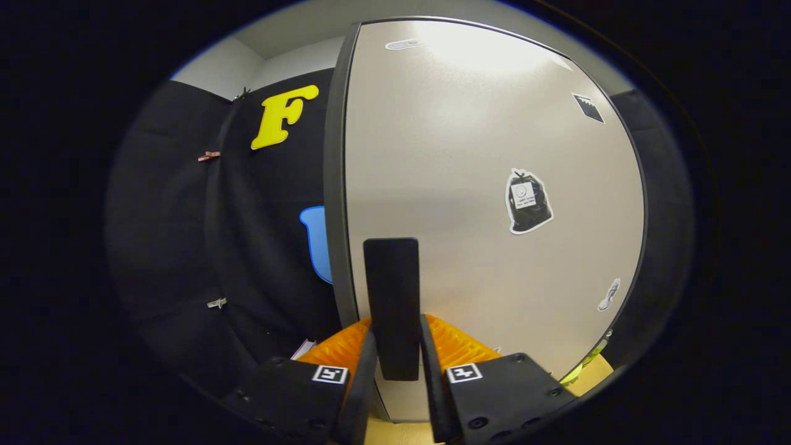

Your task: Open the shoe cabinet door, grab the shoes and put them into the shoe cabinet, then close the shoe cabinet door.

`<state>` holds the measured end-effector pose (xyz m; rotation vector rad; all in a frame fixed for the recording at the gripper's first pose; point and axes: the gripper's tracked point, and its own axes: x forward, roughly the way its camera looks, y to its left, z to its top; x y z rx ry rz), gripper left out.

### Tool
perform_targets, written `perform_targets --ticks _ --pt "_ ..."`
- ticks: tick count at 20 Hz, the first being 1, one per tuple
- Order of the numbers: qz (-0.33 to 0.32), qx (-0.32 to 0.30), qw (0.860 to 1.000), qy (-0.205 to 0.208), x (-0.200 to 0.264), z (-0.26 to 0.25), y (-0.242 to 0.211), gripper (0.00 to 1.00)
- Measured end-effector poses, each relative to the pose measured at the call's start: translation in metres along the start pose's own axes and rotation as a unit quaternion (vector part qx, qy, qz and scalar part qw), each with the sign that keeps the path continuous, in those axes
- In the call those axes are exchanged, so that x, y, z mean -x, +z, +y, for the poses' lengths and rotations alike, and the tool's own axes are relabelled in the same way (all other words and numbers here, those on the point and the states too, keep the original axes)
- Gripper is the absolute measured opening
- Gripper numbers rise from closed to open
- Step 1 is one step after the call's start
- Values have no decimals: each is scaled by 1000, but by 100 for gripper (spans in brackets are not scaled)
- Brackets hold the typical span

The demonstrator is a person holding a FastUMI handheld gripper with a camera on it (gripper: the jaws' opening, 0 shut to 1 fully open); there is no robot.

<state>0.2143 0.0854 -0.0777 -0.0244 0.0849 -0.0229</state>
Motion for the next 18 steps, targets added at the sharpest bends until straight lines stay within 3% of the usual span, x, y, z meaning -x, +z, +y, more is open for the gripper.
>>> perform_targets --ticks 1,3,10,11,13,14,18 --pt "-1 6 1000 -1 1 0 -1 40" --pt "-1 7 1000 -1 1 0 -1 37" --pt "-8 -15 1000 -3 1 -1 0 37" --pt "-7 -12 1000 -3 0 -1 0 30" --pt "-4 -3 1000 -7 1 -2 -2 30" --pt "-1 -2 1000 -7 0 -1 -2 18" --pt "2 -7 1000 7 8 -1 -2 18"
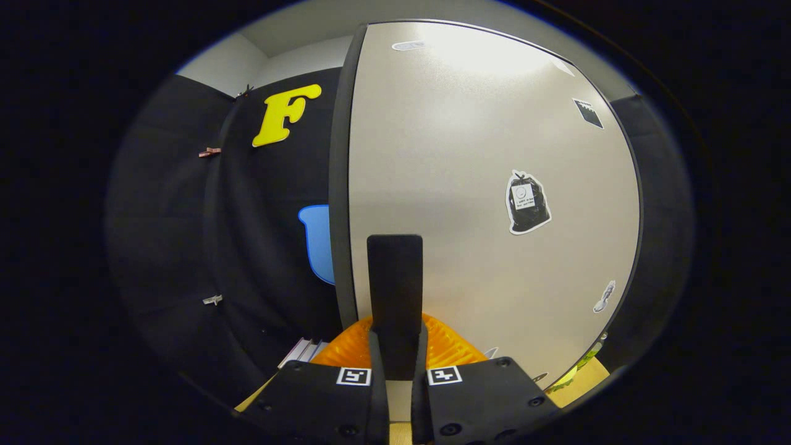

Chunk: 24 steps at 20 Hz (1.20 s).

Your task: Open the shoe cabinet door, grab the shoes and put them into the shoe cabinet, then close the shoe cabinet door.

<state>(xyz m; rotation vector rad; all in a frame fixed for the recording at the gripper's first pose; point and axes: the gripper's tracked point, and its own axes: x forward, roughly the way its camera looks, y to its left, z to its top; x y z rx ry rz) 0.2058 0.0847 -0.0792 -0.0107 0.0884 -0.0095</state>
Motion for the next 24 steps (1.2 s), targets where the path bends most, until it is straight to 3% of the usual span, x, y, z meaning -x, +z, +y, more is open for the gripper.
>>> perform_targets --ticks 15,24 --pt "5 -10 997 79 86 -7 5 18" --pt "7 -13 992 128 114 -22 9 18"
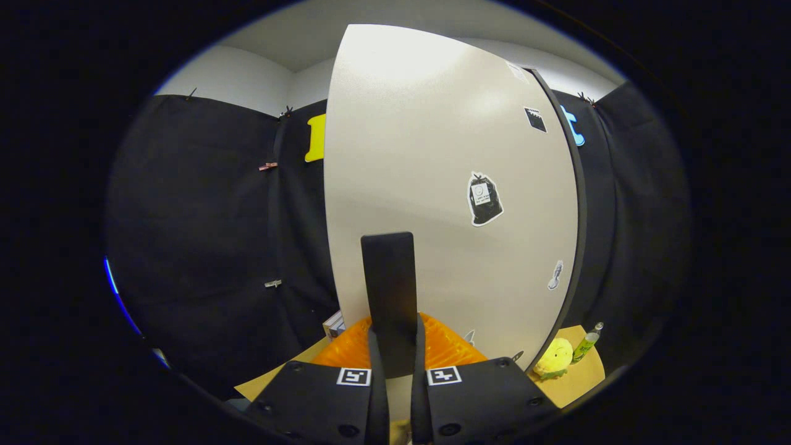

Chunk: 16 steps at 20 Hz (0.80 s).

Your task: Open the shoe cabinet door, grab the shoes and put them into the shoe cabinet, then close the shoe cabinet door.

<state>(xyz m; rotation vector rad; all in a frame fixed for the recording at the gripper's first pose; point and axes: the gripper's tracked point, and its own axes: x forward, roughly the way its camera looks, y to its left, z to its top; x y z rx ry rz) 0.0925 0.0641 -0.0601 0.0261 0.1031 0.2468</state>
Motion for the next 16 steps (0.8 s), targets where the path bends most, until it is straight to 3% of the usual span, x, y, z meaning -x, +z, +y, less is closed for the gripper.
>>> perform_targets --ticks 8,16 --pt "5 -1 1000 16 28 -17 3 18" --pt "7 4 1000 -6 67 -49 2 17"
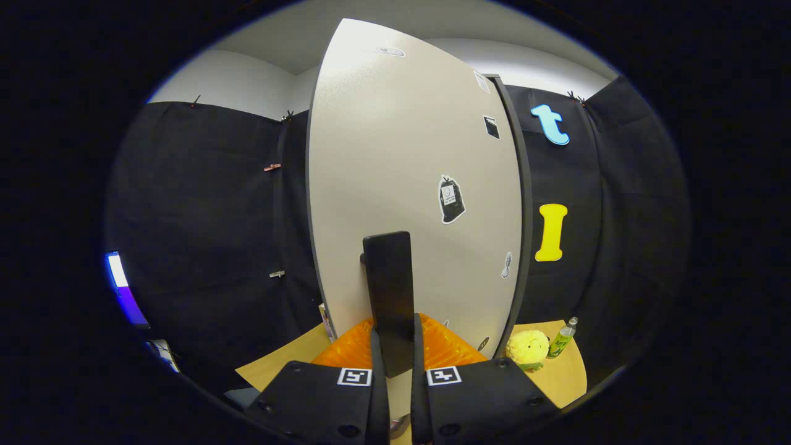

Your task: Open the shoe cabinet door, grab the shoes and put them into the shoe cabinet, then close the shoe cabinet door.

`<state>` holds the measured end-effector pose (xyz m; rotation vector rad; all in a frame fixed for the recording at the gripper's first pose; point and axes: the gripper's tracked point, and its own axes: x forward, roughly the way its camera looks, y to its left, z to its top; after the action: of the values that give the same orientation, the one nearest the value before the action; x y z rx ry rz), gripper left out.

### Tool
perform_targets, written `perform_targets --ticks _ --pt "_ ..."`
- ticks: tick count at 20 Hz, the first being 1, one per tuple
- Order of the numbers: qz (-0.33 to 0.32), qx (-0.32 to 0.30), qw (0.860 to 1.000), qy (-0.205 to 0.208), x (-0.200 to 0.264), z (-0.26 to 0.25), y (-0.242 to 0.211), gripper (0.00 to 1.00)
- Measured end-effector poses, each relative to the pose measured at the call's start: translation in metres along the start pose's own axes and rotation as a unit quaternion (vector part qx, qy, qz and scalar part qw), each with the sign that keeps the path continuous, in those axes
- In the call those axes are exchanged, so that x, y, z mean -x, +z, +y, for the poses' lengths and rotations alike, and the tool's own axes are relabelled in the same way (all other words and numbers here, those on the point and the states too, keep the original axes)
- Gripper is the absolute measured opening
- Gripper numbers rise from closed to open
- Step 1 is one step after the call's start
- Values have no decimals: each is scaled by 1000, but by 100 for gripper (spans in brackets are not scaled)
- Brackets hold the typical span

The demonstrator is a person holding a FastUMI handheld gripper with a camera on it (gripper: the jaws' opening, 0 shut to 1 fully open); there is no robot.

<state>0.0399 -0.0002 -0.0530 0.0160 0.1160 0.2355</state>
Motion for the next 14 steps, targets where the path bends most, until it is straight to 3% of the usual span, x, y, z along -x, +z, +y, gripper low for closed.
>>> perform_targets --ticks 14 --pt "7 -6 997 -79 49 -62 0 17"
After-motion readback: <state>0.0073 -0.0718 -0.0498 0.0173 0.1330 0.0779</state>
